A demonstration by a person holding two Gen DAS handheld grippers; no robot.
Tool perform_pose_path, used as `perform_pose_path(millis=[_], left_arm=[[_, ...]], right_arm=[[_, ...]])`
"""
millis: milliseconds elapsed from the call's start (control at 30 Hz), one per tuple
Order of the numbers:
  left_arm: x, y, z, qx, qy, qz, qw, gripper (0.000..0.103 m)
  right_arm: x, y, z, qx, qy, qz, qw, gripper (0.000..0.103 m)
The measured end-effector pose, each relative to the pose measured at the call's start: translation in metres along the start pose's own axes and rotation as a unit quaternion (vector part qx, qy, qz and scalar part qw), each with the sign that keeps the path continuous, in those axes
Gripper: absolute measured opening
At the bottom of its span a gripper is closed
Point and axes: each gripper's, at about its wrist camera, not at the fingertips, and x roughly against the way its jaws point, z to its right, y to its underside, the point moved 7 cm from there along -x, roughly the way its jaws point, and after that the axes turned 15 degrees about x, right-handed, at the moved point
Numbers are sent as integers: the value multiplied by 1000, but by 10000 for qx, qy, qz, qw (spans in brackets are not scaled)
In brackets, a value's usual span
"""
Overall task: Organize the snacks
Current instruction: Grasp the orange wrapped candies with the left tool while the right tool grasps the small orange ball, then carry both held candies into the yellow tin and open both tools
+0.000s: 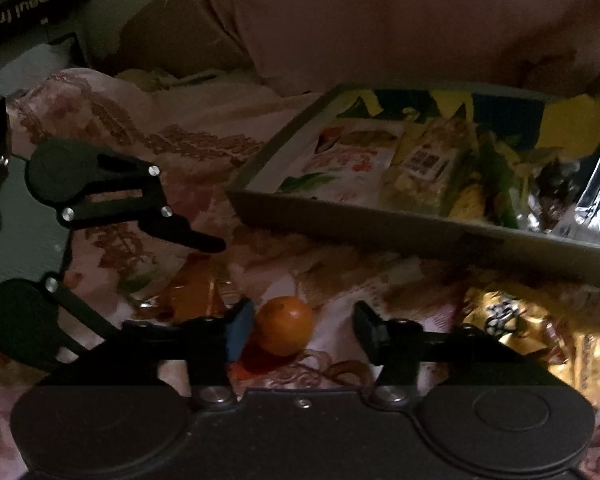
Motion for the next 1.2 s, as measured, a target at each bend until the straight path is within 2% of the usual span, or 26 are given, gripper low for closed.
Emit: perform_pose_path(millis=[133, 233, 267, 333, 433, 600, 933, 1200], left_arm=[[1, 3, 3, -100, -85, 18, 9999, 59], [1, 2, 5, -127, -179, -15, 9998, 58], [2, 2, 6, -169, -226, -22, 9996, 58], [3, 2, 11, -322, -257, -37, 9991, 50], [3, 2, 16, -474, -390, -99, 9981, 49], [4, 2, 14, -323, -459, -278, 9980, 48], [9, -1, -5, 566, -759, -653, 9934, 47], [21, -21, -33, 1659, -1139, -483, 9784, 46]], right_arm=[[-2, 2, -2, -270, -232, -95, 9993, 42], [-2, 4, -1, -609, -390, -77, 9974, 33], [-1, 4, -1, -649, -385, -72, 9971, 33], [1, 4, -1, -655, -377, -52, 9971, 32], [4, 2, -1, -612, -330, -20, 9976, 32], [12, 1, 1, -449, -113, 24, 9989, 31], [38, -13, 23, -635, 212, 477, 9966, 31], [58, -24, 33, -560, 572, 854, 9931, 31]])
